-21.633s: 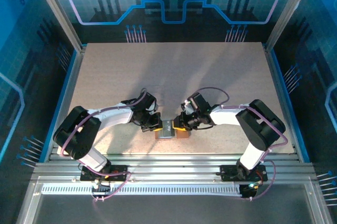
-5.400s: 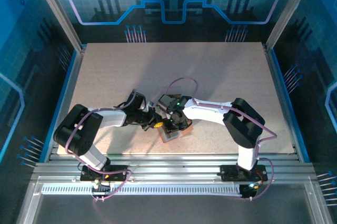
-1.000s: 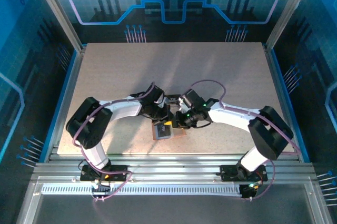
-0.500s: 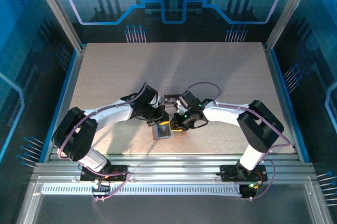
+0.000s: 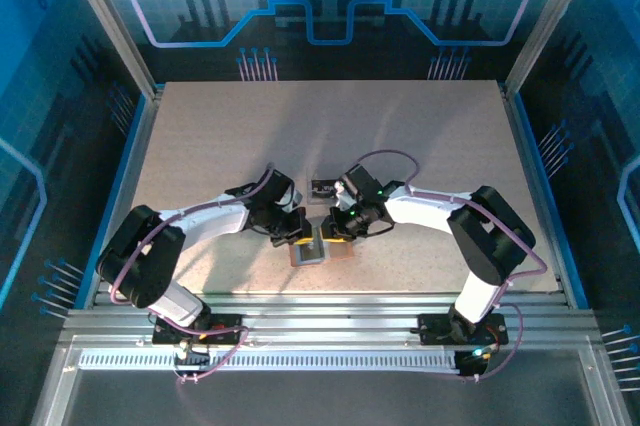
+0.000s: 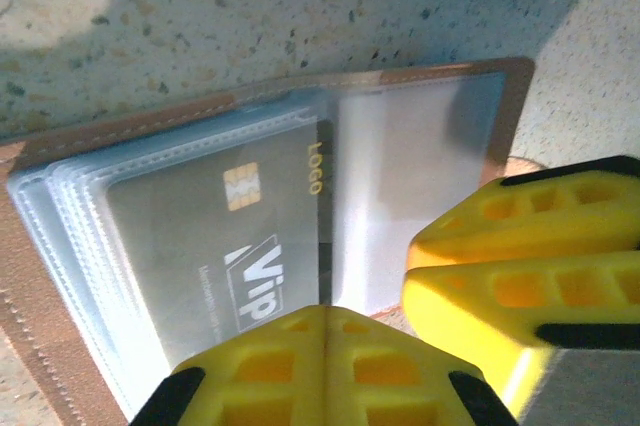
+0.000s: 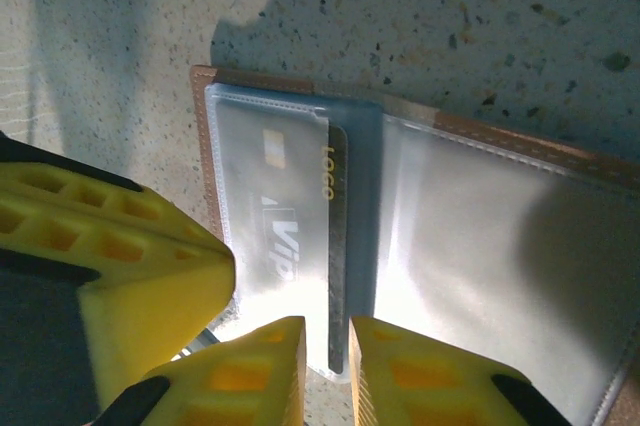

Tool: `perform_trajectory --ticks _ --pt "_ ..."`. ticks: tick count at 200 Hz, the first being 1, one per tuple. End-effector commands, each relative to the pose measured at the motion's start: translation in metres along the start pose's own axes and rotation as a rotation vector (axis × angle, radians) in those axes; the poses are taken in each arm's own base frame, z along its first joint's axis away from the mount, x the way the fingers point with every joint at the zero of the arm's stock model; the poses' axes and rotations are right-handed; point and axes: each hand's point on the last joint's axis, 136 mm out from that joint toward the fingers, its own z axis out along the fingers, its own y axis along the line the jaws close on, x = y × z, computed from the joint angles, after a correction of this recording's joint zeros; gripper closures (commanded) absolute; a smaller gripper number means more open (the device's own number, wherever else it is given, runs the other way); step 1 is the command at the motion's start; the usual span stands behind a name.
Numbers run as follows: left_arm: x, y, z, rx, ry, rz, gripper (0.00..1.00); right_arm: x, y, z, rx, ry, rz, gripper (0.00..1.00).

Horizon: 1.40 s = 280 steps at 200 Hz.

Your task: Take the credit cards out of the card holder

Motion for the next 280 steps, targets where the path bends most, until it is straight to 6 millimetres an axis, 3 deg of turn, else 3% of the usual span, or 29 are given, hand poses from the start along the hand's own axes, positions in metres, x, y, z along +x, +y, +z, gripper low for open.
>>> perform_trajectory --ticks 1,133,280 --pt "0.007 0.017 -0.001 -0.053 0.019 0.001 1.00 -0.006 0.011 0.001 -0.048 0.015 -0.021 0.82" --pt "0.007 0.034 0.004 -0.118 0.037 -0.002 1.00 -0.010 0.011 0.018 -0.086 0.055 -0.009 0.80" --pt "0.009 0.036 0.003 -0.122 0.036 -0.004 1.00 -0.005 0.000 0.027 -0.066 0.075 0.008 0.77"
